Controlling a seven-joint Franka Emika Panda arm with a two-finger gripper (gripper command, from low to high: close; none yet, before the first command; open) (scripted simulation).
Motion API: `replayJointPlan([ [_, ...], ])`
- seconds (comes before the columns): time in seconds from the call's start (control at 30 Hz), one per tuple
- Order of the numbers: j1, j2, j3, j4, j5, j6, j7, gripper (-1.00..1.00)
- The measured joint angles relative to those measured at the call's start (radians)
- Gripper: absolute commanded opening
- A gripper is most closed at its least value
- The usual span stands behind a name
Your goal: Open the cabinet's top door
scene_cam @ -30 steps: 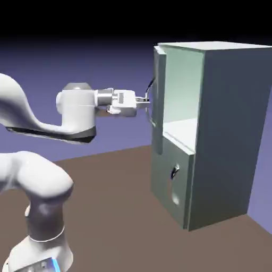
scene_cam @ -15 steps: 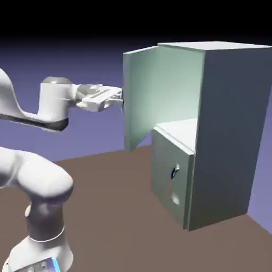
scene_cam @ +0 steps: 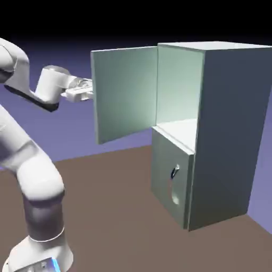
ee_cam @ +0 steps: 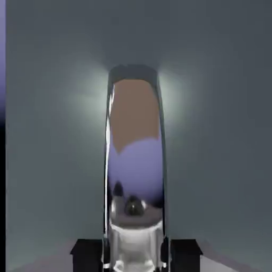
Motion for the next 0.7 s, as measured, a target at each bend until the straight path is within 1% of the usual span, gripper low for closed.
replayJointPlan([
  [0.2, -0.177, 0.179, 0.217, 0.146, 0.003, -0.193, 0.099, -1.0],
  [0.3, -0.276, 0.222, 0.327, 0.184, 0.004, -0.24, 0.126, -1.0],
  [0.47, -0.457, 0.175, 0.481, 0.216, 0.034, -0.231, 0.102, -1.0],
  [0.7, -0.711, 0.017, 0.65, 0.308, 0.117, -0.205, 0.019, -1.0],
])
